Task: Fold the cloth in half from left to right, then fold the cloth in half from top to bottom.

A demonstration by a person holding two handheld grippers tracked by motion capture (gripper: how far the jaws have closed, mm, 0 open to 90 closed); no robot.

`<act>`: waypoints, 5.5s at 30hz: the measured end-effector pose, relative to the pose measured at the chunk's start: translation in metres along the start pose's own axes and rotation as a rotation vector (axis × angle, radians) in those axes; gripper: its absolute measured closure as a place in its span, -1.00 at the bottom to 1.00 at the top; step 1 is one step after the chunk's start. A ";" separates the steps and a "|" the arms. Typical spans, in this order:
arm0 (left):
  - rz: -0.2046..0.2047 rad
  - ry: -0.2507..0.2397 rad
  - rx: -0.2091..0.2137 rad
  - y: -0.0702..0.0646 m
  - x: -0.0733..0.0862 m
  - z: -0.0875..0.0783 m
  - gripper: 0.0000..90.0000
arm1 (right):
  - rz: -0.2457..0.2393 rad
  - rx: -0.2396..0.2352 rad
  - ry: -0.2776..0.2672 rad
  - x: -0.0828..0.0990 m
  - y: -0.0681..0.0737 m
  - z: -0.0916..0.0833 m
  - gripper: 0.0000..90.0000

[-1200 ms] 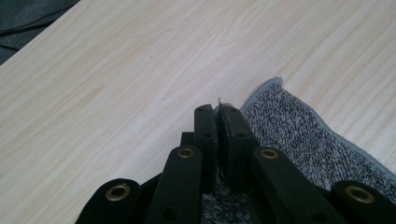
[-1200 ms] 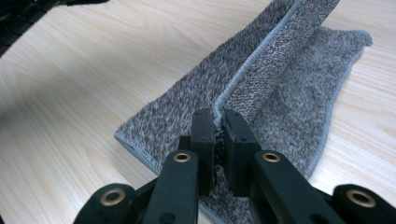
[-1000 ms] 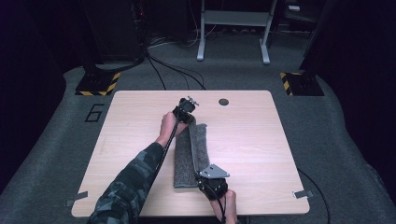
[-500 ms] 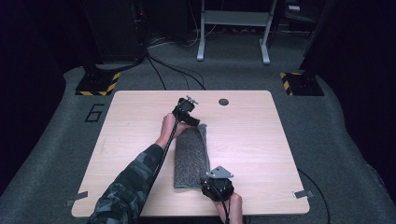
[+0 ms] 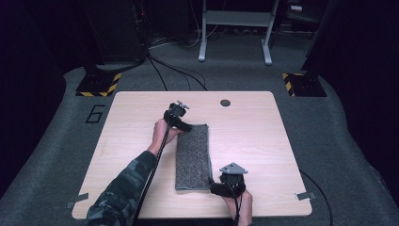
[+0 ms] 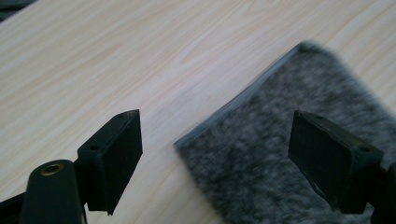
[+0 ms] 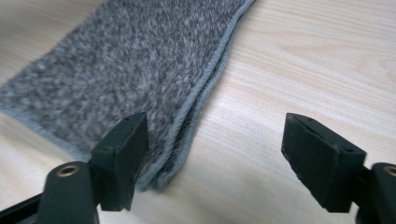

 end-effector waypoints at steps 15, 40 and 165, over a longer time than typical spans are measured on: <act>-0.041 0.058 -0.015 0.017 0.019 0.028 -0.64 | -0.037 0.013 0.052 0.016 0.003 0.011 -0.53; 0.067 -0.012 0.170 -0.035 0.110 -0.053 -0.68 | -0.084 0.010 0.039 -0.028 -0.019 0.032 -0.66; -0.043 -0.206 0.150 0.001 0.021 -0.021 0.91 | -0.061 -0.036 -0.016 -0.143 -0.095 0.123 0.93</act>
Point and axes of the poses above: each handheld gripper's, and its own axes: z roughly forward along the jaws, x roughly out of its underside, y roughly to its left, the point moved 3 cm from there along z, roughly forward along the jaws, and after that the axes turned 7 degrees about -z, right-handed, at the moved point
